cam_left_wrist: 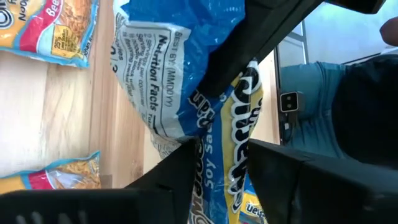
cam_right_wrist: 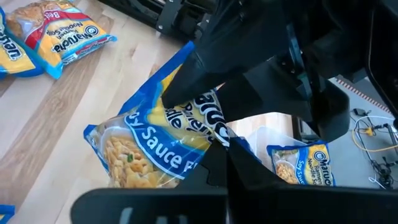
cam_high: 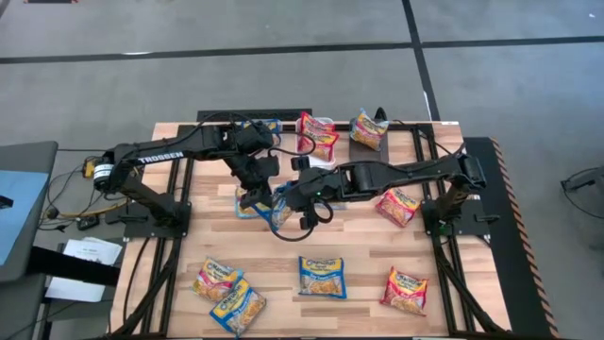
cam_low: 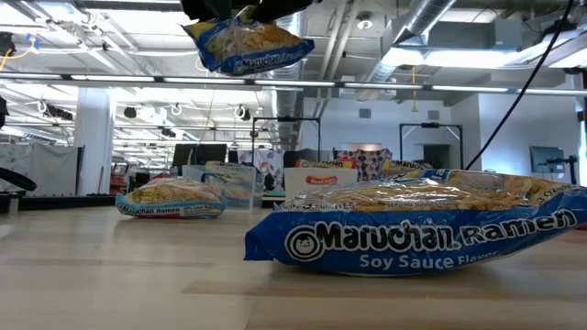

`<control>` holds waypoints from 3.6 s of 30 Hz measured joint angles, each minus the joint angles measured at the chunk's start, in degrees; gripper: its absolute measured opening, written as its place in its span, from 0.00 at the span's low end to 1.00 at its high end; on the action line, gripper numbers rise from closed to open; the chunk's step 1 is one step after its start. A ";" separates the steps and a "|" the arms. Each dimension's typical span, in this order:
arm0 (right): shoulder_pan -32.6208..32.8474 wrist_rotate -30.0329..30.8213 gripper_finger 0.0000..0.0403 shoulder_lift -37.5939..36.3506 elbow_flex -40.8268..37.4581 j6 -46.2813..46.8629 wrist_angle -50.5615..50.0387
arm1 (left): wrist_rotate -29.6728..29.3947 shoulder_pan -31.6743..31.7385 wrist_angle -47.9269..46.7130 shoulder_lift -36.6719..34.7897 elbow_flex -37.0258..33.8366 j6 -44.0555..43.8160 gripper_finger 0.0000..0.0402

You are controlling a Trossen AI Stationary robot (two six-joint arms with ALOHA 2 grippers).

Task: Sort Maruchan noodles
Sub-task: Put the blue noodle pack into the transparent bin

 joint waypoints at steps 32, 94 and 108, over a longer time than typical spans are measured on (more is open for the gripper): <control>-0.01 6.14 0.37 -5.02 0.00 3.07 -7.79 | -14.09 -0.11 -6.45 0.02 0.00 5.28 0.00; -1.44 5.76 0.37 -19.21 -0.02 22.51 -32.44 | -49.03 23.19 6.70 9.46 0.00 62.39 0.00; -0.56 5.64 0.37 -19.21 -0.02 23.88 -32.83 | -50.72 24.06 5.41 13.55 0.07 60.57 0.00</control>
